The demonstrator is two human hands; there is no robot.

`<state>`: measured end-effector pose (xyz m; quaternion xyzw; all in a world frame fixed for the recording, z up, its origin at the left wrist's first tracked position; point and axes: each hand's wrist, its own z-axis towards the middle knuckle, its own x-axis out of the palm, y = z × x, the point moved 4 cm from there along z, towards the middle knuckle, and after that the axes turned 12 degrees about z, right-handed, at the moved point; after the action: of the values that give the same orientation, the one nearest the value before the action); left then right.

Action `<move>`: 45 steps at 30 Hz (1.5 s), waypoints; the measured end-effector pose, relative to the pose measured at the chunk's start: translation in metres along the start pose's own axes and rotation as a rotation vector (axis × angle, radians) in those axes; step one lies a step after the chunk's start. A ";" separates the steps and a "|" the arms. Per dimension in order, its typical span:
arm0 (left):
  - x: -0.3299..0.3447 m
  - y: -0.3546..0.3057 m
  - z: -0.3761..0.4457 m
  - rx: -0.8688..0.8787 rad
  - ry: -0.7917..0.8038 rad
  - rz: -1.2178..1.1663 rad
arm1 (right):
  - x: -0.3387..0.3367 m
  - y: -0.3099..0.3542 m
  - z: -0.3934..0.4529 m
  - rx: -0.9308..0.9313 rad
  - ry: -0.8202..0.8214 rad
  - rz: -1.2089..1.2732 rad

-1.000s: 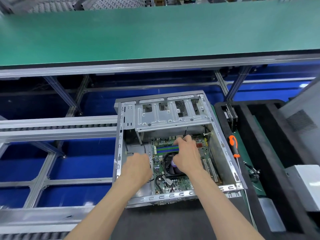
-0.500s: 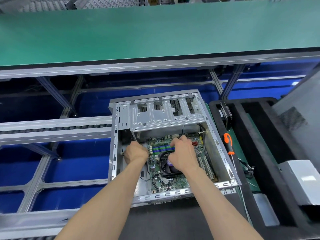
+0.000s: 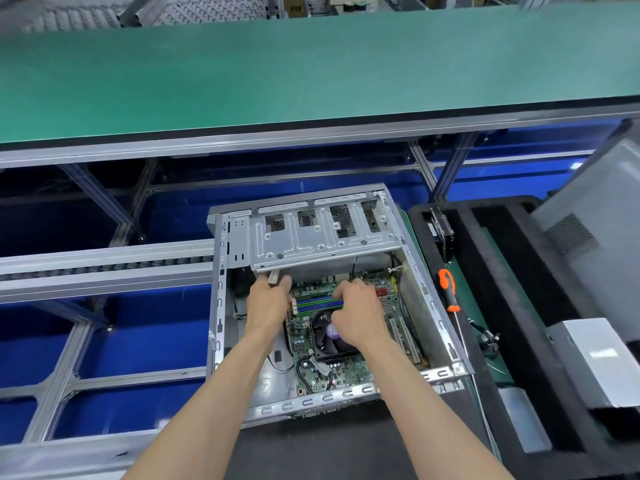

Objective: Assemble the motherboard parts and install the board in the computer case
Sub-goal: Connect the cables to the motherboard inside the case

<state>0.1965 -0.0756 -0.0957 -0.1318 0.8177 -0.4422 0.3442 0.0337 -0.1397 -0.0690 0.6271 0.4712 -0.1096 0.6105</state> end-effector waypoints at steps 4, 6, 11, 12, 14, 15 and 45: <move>0.007 -0.014 -0.016 0.292 0.110 0.125 | 0.000 0.000 0.001 -0.006 -0.022 0.021; 0.012 -0.016 -0.021 0.387 0.146 0.199 | -0.001 0.000 0.002 -0.007 -0.031 0.066; 0.015 -0.015 -0.018 0.378 0.245 0.069 | -0.008 -0.001 0.003 0.068 -0.080 0.346; 0.016 -0.015 -0.018 0.378 0.247 0.074 | -0.010 -0.001 0.002 0.067 -0.091 0.408; 0.017 -0.013 -0.017 0.381 0.246 0.112 | -0.012 0.002 -0.001 0.022 -0.103 0.526; 0.018 -0.013 -0.018 0.384 0.249 0.135 | -0.013 0.005 -0.003 -0.015 -0.104 0.580; 0.006 -0.031 -0.024 0.602 -0.037 0.665 | -0.018 -0.001 -0.006 0.023 -0.186 0.772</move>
<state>0.1732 -0.0818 -0.0642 0.2362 0.6441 -0.5234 0.5053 0.0213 -0.1426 -0.0554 0.7525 0.1423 0.0664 0.6396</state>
